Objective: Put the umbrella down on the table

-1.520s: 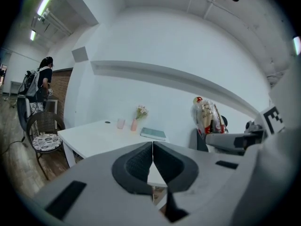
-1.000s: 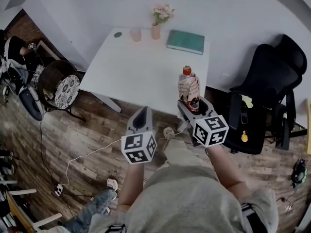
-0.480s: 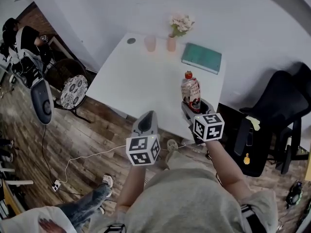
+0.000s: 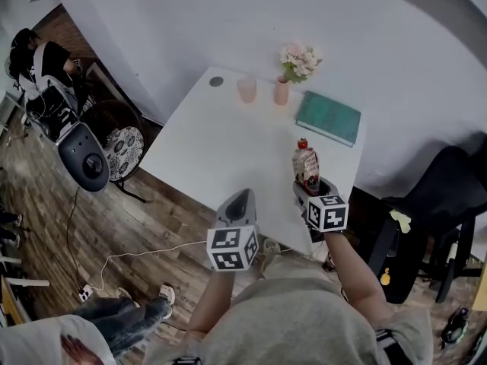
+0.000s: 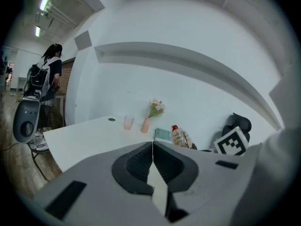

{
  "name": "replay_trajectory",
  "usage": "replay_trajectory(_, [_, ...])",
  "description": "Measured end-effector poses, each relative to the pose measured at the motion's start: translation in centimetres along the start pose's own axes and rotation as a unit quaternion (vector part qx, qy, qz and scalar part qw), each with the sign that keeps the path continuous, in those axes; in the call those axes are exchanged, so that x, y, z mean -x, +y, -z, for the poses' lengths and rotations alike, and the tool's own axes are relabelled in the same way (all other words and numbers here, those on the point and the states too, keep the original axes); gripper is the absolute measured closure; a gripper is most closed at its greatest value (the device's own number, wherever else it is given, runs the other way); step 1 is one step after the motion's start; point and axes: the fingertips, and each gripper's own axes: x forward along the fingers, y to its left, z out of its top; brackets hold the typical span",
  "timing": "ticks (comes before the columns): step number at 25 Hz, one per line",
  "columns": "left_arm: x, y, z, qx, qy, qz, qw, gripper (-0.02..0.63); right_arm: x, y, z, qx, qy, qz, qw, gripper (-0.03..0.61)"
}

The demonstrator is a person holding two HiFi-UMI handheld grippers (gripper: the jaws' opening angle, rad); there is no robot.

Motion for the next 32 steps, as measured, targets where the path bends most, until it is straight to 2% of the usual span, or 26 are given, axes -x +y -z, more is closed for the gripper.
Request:
replay_trajectory(12, [-3.6, 1.2, 0.2, 0.012, 0.016, -0.01, 0.9998, 0.606, -4.9, -2.5, 1.9, 0.008, 0.072, 0.014, 0.997, 0.314])
replay_trajectory(17, [-5.2, 1.2, 0.4, 0.011, 0.025, -0.01, 0.9996, 0.606, -7.5, -3.3, 3.4, 0.001, 0.112, 0.012, 0.994, 0.314])
replay_trajectory(25, [-7.2, 1.6, 0.4, 0.011, 0.033, -0.01, 0.9993, 0.606, -9.9, -4.6, 5.1, 0.004, 0.173, 0.036, 0.984, 0.314])
replay_trajectory(32, [-7.4, 1.5, 0.5, 0.011, 0.034, -0.011, 0.9993, 0.606, -10.1, -4.7, 5.5, 0.011, 0.191, 0.039, 0.981, 0.313])
